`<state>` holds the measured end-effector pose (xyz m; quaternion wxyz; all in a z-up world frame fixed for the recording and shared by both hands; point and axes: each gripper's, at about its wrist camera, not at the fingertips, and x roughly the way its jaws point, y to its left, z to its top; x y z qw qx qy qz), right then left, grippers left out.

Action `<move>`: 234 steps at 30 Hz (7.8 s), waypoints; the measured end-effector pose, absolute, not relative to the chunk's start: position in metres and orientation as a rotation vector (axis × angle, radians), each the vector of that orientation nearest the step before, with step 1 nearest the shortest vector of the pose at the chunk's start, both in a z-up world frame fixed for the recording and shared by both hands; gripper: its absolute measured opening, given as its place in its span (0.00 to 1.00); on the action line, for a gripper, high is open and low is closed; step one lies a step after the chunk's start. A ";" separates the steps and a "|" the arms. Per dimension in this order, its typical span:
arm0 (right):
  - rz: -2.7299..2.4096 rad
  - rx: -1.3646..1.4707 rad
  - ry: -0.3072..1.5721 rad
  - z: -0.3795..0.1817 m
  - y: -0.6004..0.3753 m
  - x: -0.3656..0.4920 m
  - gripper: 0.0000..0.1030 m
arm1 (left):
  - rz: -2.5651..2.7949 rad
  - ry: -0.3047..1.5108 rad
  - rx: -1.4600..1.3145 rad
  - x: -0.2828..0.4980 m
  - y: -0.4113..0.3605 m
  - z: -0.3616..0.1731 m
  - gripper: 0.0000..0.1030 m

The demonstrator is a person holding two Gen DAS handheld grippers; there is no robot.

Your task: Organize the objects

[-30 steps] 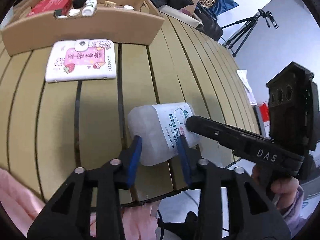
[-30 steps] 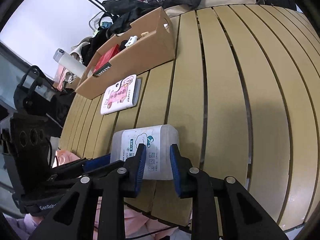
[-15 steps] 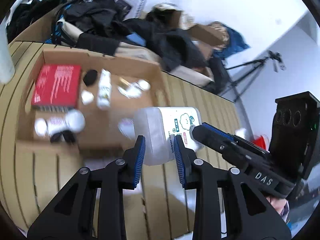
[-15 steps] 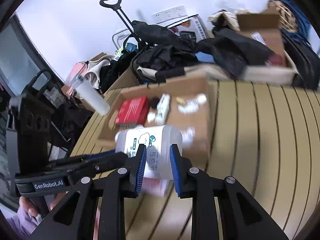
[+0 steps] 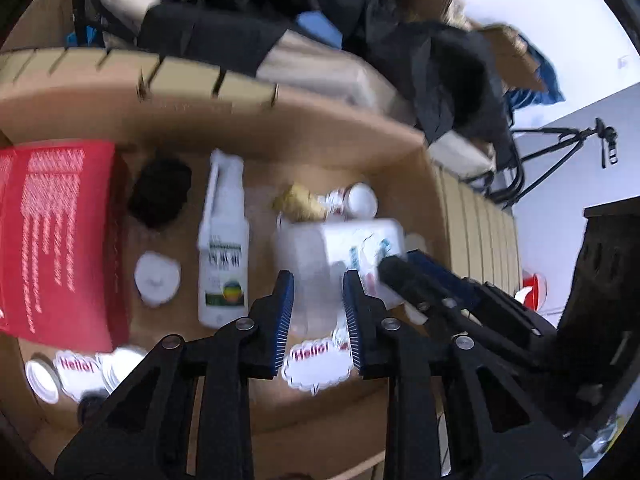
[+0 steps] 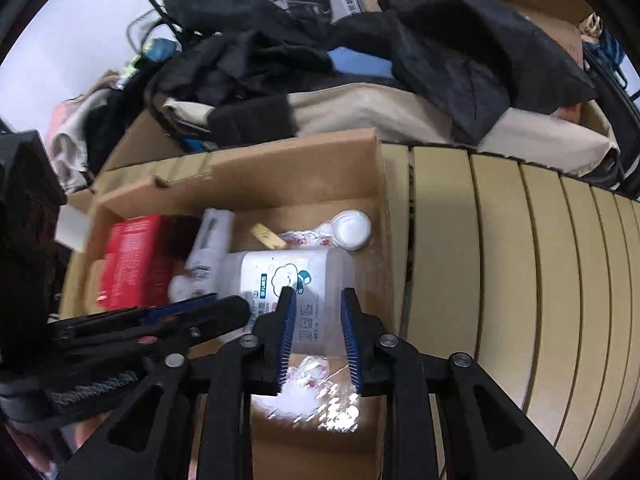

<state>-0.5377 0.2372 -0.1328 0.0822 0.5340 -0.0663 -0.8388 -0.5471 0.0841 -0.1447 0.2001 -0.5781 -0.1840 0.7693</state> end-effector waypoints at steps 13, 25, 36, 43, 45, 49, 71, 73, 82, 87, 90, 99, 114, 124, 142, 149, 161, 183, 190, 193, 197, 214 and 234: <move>-2.566 1.354 -0.005 -0.033 0.241 -0.475 0.89 | 2.587 -0.090 -1.334 -0.443 0.019 0.000 0.99; -2.657 1.143 0.021 0.043 0.270 -0.302 0.89 | 2.754 0.118 -1.272 -0.289 -0.017 0.045 1.00; -2.630 1.097 -0.325 -0.024 0.268 -0.158 0.89 | 2.774 -0.187 -1.288 -0.117 -0.030 -0.011 1.00; -2.578 1.171 -0.230 -0.050 0.256 -0.165 0.89 | 2.741 -0.053 -1.329 -0.133 -0.007 -0.028 1.00; -2.549 1.134 -0.266 -0.057 0.257 -0.168 0.92 | 2.681 -0.093 -1.357 -0.143 -0.003 -0.039 1.00; -2.489 1.207 -0.227 -0.080 0.249 -0.197 1.00 | 2.639 -0.088 -1.318 -0.181 0.007 -0.056 1.00; -2.469 1.303 -0.173 -0.181 0.195 -0.351 0.53 | 2.383 -0.367 -1.470 -0.340 0.021 -0.169 0.33; -2.469 1.306 -0.183 -0.182 0.195 -0.354 0.50 | 2.375 -0.368 -1.472 -0.340 0.023 -0.170 0.30; -2.452 1.289 -0.224 -0.145 0.210 -0.316 0.23 | 2.389 -0.340 -1.421 -0.287 0.039 -0.128 0.25; -2.474 1.235 -0.171 -0.113 0.232 -0.238 0.23 | 2.330 -0.416 -1.371 -0.227 0.053 -0.108 0.25; -2.512 1.214 -0.215 -0.101 0.248 -0.206 0.23 | 2.319 -0.364 -1.379 -0.212 0.072 -0.103 0.25; -2.552 1.103 -0.244 -0.055 0.258 -0.203 0.23 | 2.378 -0.373 -1.238 -0.226 0.071 -0.049 0.25; -2.509 1.155 -0.165 -0.022 0.233 -0.406 0.23 | 2.362 -0.462 -1.331 -0.421 0.054 -0.054 0.25; -2.522 1.458 0.072 -0.131 0.223 -0.462 0.23 | 2.301 -0.429 -1.469 -0.456 0.075 -0.147 0.33; -2.630 1.239 0.084 0.012 0.246 -0.398 0.89 | 2.898 0.210 -1.207 -0.372 -0.034 0.026 1.00; -2.706 1.175 0.043 0.051 0.253 -0.342 0.89 | 2.962 0.187 -1.299 -0.324 -0.068 0.043 1.00; -2.727 1.027 0.081 0.072 0.248 -0.210 0.89 | 3.082 0.123 -1.059 -0.179 -0.047 0.078 1.00; -2.734 0.954 0.029 -0.002 0.203 -0.003 0.89 | 2.985 0.020 -1.099 0.003 -0.008 0.008 1.00; -2.744 0.962 0.044 -0.004 0.199 -0.001 0.89 | 2.983 0.028 -1.095 0.009 -0.008 0.008 1.00; -2.749 0.957 0.032 -0.003 0.201 -0.001 0.89 | 2.989 0.024 -1.087 0.010 -0.009 0.009 1.00; -2.754 0.960 0.027 -0.003 0.202 -0.001 0.89 | 2.996 0.019 -1.085 0.010 -0.012 0.010 1.00; -2.764 0.975 0.029 -0.005 0.202 -0.002 0.89 | 2.988 0.040 -1.081 0.012 -0.011 0.012 1.00; -2.763 0.987 0.033 -0.006 0.200 -0.002 0.89 | 2.991 0.046 -1.089 0.011 -0.013 0.012 1.00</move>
